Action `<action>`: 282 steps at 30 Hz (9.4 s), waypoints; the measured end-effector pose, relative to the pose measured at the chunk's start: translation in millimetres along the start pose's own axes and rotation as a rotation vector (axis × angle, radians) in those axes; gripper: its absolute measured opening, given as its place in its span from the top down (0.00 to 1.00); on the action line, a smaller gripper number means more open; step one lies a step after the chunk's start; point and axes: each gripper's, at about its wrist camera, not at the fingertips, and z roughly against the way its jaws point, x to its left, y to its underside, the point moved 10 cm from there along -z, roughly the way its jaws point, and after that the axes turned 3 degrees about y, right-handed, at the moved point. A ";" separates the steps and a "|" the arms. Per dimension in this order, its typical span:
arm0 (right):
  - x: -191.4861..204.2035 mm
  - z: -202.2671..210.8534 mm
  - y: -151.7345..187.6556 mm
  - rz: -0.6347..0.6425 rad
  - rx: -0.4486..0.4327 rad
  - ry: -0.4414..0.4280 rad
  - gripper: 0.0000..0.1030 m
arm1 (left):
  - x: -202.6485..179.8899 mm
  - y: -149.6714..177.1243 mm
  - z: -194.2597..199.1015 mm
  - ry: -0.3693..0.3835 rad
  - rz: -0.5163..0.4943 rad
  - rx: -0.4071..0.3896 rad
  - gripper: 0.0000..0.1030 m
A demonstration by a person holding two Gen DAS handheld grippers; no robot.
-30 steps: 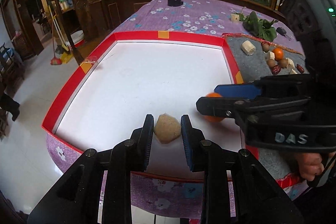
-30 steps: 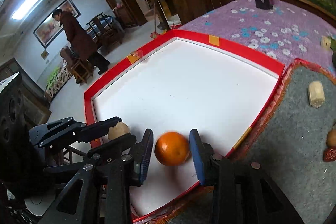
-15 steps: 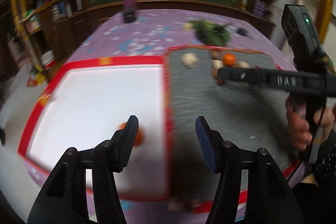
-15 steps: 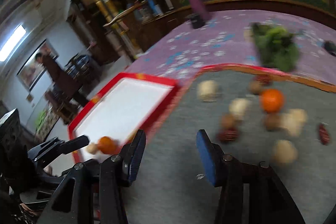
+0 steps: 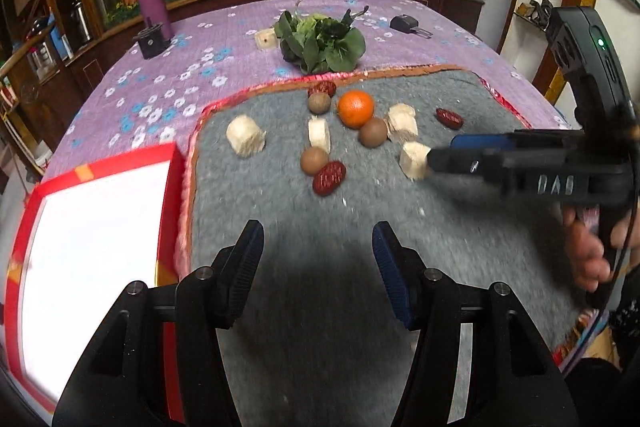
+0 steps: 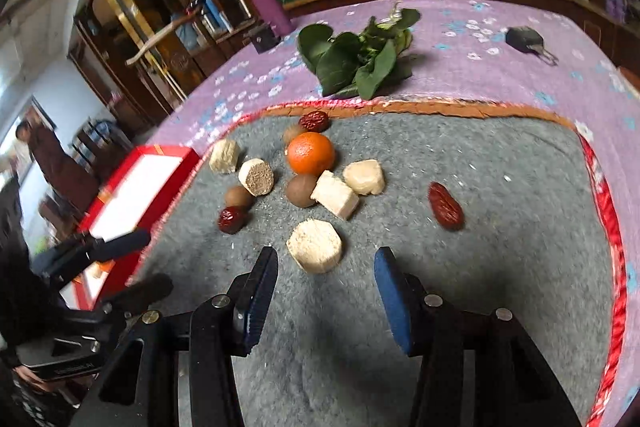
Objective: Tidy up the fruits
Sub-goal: 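Grasp a square tan cake with the right tool while the left tool grasps a red date, then carry the cake and date over the white tray and release both, then grasp a red date with the right tool while the left tool grasps a tan block, then carry the date and block over the white tray and release both, then grasp a brown round nut with the right tool while the left tool grasps another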
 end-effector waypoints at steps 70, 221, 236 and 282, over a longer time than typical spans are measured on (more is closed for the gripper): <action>245.1 -64.5 3.5 0.330 0.030 -0.246 0.70 | 164.7 104.0 91.0 -0.264 0.306 -0.104 0.82; 274.1 -105.6 -16.5 0.240 0.064 -0.344 0.85 | 206.3 91.0 76.1 -0.308 0.398 -0.092 0.69; 205.9 -76.1 -60.4 -0.021 0.035 -0.469 0.63 | 186.0 67.9 87.7 -0.350 0.343 -0.090 0.66; 32.9 -40.1 -35.9 0.187 0.007 -0.082 0.68 | 6.6 -25.2 -48.0 0.063 0.024 0.058 0.66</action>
